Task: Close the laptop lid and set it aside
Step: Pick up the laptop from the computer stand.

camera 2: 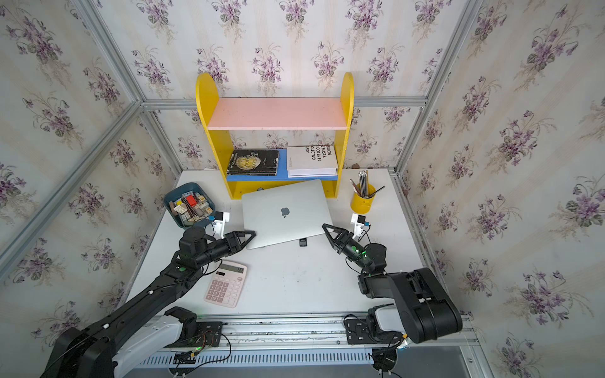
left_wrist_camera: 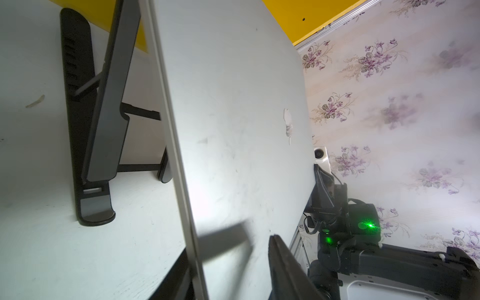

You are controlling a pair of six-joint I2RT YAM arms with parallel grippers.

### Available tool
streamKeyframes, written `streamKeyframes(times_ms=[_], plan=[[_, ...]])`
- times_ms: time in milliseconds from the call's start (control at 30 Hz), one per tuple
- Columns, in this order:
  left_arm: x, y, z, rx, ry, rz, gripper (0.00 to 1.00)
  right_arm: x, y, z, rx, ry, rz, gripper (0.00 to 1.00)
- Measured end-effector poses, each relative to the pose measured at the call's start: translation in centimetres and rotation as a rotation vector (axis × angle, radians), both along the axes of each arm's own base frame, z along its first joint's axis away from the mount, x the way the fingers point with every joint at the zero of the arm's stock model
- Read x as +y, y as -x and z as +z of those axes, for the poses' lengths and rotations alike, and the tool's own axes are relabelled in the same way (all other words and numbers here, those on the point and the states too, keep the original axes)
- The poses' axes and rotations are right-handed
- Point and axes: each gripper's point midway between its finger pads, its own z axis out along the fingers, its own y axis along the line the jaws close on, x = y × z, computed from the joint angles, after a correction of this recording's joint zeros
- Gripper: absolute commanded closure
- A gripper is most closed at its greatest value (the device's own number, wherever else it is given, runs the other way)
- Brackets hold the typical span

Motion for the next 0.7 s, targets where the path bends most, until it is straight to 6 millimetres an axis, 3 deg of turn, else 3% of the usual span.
streamKeyframes(times_ms=[267,500,700], plan=[[-0.6,0.7,1.3,-0.008,0.002,-0.021,0.6,-0.3,0.1,3.1,-0.084,0.032,-0.046,1.0],[-0.5,0.9,2.1,0.006,0.0,-0.016,0.68,-0.2,-0.2,4.2,-0.085,0.042,-0.072,1.0],[-0.6,0.7,3.9,-0.008,0.017,-0.012,0.71,-0.4,-0.7,5.4,-0.089,0.034,-0.101,1.0]])
